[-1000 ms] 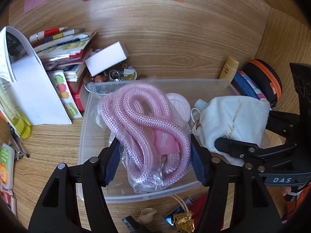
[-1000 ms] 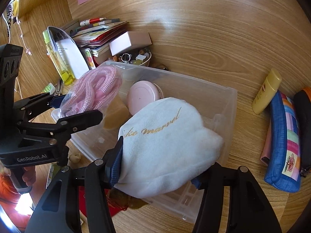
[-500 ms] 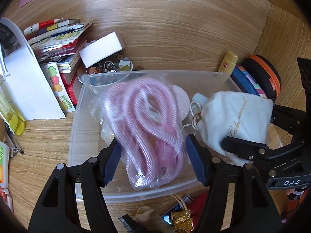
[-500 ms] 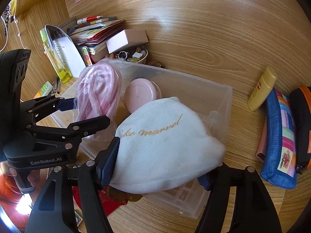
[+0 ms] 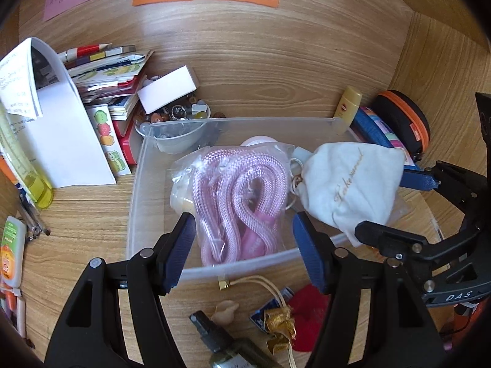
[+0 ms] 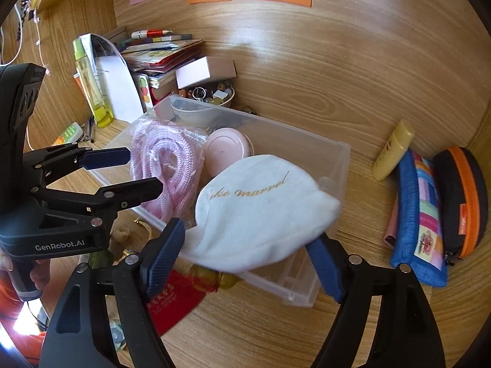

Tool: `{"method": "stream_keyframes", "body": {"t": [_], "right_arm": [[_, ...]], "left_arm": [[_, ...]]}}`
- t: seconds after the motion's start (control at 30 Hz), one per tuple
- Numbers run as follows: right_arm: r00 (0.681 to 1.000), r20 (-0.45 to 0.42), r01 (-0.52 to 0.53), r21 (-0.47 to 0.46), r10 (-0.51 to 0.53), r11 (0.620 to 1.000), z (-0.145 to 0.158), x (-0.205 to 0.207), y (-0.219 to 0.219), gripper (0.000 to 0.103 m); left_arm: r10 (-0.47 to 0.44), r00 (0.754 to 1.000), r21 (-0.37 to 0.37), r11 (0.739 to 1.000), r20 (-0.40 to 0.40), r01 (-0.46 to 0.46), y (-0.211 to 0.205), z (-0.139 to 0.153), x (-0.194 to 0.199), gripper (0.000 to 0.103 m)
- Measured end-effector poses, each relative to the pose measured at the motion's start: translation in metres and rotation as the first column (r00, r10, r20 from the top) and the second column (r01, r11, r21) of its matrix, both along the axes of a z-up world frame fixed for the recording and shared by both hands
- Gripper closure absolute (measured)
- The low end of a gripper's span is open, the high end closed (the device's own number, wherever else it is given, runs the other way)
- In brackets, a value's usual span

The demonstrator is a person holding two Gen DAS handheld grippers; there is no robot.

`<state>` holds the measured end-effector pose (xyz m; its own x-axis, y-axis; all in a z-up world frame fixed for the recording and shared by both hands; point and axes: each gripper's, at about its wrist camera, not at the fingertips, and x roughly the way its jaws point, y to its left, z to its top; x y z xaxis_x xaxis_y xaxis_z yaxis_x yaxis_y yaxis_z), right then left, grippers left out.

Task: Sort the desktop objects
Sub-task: 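Lower bagged rope into box and open left while right releases white pouch, then move left toward dark green spray bottle while right approaches red velvet pouch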

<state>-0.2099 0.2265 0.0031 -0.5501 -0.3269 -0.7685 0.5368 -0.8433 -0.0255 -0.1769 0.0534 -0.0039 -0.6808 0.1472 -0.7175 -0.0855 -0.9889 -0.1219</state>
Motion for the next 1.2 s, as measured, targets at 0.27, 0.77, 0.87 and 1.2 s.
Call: {"method": "stream_keyframes", "body": {"t": [0.27, 0.77, 0.87, 1.2], "right_arm": [[1.000, -0.024, -0.001, 0.005, 0.002, 1.000, 0.004, 0.032, 0.004, 0.021], [1.000, 0.019, 0.018, -0.061, -0.017, 0.998, -0.013, 0.079, 0.014, 0.021], [0.999, 0.035, 0.012, -0.071, -0.010, 0.997, -0.020, 0.086, 0.012, 0.021], [0.995, 0.095, -0.035, -0.033, 0.038, 0.999, -0.049, 0.097, -0.007, 0.021]], "left_arm": [[0.016, 1.000, 0.011, 1.000, -0.019, -0.016, -0.009, 0.006, 0.027, 0.038], [0.052, 0.998, 0.009, 0.999, 0.032, -0.052, -0.018, -0.019, 0.077, 0.036], [0.065, 0.997, 0.008, 0.998, 0.050, -0.065, -0.020, -0.027, 0.084, 0.035], [0.051, 0.992, 0.032, 0.998, 0.112, -0.055, -0.015, -0.054, 0.094, 0.030]]}}
